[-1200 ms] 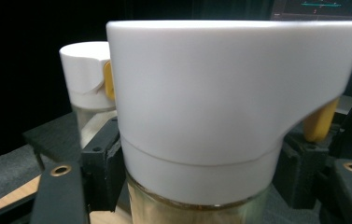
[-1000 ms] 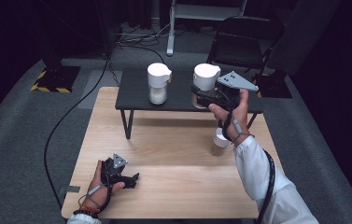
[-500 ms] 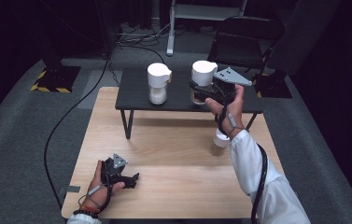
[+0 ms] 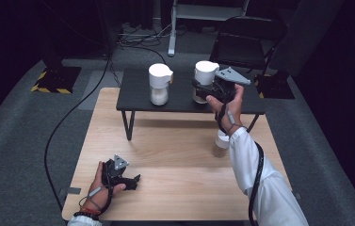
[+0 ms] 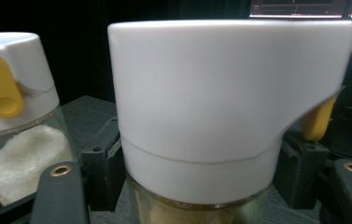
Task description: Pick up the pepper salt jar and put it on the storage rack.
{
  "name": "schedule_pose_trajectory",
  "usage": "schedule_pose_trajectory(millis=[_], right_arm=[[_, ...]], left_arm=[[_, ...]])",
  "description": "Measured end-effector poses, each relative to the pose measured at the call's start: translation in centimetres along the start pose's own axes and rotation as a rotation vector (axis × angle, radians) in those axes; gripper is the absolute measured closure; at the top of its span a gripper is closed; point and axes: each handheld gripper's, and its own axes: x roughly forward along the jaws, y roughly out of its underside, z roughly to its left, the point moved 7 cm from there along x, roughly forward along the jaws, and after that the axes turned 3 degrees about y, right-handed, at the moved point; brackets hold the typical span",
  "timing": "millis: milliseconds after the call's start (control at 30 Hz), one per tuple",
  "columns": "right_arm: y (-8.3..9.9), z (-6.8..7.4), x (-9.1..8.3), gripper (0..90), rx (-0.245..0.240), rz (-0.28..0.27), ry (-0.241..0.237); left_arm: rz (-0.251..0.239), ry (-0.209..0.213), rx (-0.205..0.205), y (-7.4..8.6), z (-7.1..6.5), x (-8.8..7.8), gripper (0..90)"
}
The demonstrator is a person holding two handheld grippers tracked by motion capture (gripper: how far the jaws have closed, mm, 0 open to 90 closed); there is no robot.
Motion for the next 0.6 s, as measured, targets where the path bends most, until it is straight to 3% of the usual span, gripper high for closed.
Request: schedule_pose_trajectory(millis=[600], right_arm=[[0.99,-0.01,0.92,30.0,-0.018,-0.007,-0.011]], left_arm=[[-0.001,0.003,0.003,0.03,0.05,-0.02,0.2]])
